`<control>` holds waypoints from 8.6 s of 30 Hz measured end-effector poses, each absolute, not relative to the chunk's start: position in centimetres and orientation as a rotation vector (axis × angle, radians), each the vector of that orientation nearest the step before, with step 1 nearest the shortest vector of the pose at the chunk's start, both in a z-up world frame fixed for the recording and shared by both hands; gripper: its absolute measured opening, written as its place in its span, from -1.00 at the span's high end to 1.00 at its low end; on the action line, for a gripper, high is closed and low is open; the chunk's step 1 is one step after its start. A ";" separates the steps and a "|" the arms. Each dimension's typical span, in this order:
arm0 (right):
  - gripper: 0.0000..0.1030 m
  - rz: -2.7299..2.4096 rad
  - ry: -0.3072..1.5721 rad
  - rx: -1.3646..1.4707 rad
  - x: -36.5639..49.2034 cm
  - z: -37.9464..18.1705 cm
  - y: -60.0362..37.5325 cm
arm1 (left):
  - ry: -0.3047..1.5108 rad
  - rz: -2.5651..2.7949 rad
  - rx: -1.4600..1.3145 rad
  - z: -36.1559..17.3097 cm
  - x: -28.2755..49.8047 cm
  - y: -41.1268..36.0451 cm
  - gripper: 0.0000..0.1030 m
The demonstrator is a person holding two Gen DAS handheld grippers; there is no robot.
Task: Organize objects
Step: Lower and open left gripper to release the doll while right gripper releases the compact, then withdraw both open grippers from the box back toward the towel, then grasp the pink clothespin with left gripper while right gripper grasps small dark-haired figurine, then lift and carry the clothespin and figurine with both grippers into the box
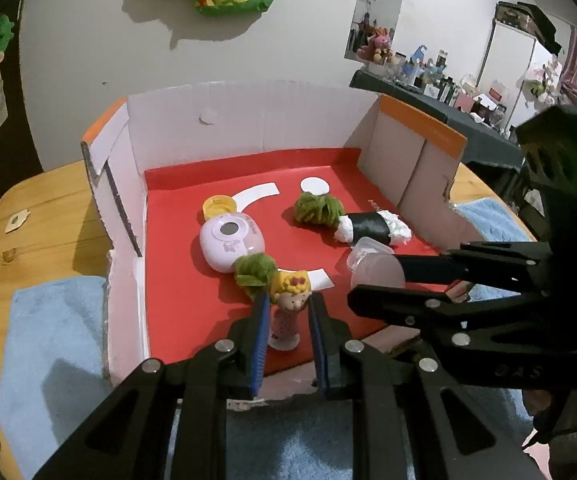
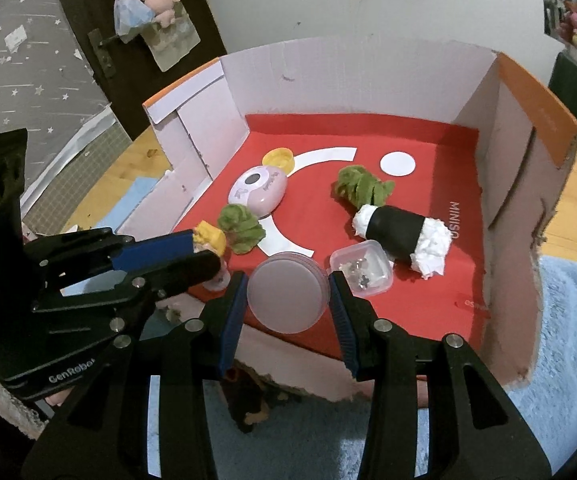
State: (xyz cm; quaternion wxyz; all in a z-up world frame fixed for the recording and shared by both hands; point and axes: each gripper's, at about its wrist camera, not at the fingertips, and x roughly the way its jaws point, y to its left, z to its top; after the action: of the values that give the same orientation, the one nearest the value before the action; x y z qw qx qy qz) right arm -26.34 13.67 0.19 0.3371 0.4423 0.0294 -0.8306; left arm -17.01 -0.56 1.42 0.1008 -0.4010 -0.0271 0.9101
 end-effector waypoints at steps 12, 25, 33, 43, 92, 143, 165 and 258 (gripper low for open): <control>0.23 -2.136 0.118 1.213 -27.7 -1.1 13.1 | -0.097 2.624 -1.265 0.3 -19.0 -0.5 0.73; 0.23 -2.233 0.176 1.215 -28.9 -1.4 14.4 | -0.093 2.652 -1.291 -0.3 -20.7 -0.5 0.75; 0.22 -2.235 0.178 1.214 -28.9 -1.4 14.5 | -0.089 2.658 -1.285 -0.3 -20.9 -0.5 0.75; 0.21 -2.225 0.180 1.207 -28.7 -1.4 14.1 | -0.103 2.657 -1.279 -0.2 -20.8 -0.6 0.68; -0.50 -2.318 0.244 0.961 -20.1 2.9 17.0 | -0.116 2.796 -1.103 3.1 -13.3 -0.9 -0.53; -0.62 -2.264 0.347 1.058 -18.0 -1.2 18.0 | -0.134 2.792 -1.367 -2.2 -11.9 0.5 -0.78; -0.61 -2.135 0.563 1.031 -20.2 -3.2 13.5 | -0.121 2.731 -1.335 -1.7 -11.1 -0.9 -0.75; 0.00 -2.223 0.291 0.941 -17.6 2.4 16.0 | 0.032 2.640 -1.020 3.0 -10.4 2.4 0.61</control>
State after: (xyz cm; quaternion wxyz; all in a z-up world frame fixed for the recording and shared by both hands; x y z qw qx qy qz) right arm -17.62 15.97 2.35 0.3477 0.3628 0.1124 -0.8572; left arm -10.39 2.38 2.98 0.1549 -0.3560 0.0110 0.9215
